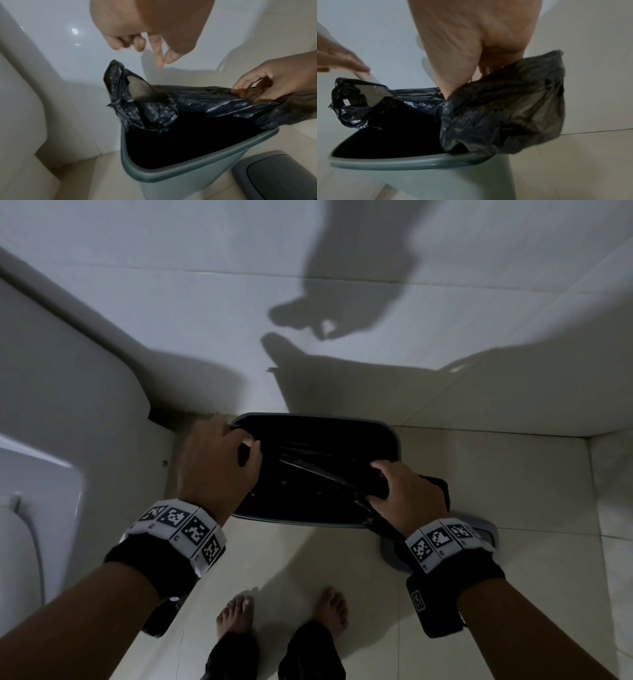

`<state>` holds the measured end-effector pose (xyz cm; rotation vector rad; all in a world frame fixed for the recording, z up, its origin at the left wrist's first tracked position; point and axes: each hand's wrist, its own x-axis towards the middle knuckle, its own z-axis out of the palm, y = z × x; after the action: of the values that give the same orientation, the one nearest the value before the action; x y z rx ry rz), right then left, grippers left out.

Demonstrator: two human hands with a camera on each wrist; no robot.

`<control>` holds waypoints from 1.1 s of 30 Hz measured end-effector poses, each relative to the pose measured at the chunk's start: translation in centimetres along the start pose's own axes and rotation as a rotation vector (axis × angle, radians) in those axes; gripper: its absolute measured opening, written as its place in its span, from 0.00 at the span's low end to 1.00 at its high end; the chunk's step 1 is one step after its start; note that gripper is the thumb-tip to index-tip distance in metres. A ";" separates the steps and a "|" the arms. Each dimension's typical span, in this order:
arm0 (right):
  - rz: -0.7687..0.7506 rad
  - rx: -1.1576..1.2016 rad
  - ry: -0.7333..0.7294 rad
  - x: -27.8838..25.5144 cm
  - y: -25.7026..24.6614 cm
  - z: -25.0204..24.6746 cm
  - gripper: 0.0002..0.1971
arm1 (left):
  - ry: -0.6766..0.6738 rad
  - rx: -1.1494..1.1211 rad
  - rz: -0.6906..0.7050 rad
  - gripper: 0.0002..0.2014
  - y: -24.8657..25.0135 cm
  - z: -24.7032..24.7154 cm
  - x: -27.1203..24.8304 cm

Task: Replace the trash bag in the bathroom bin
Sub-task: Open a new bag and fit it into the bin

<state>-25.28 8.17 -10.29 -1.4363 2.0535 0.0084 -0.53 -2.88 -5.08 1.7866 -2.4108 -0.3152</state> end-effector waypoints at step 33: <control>-0.004 0.037 -0.110 5.2 1.7 -2.6 0.44 | -0.460 -0.123 -0.131 0.37 -4.0 4.9 5.6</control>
<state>-29.12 3.61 -11.31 -1.3865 1.9526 0.0467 0.47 -8.93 -10.93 1.9941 -2.4809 -0.9630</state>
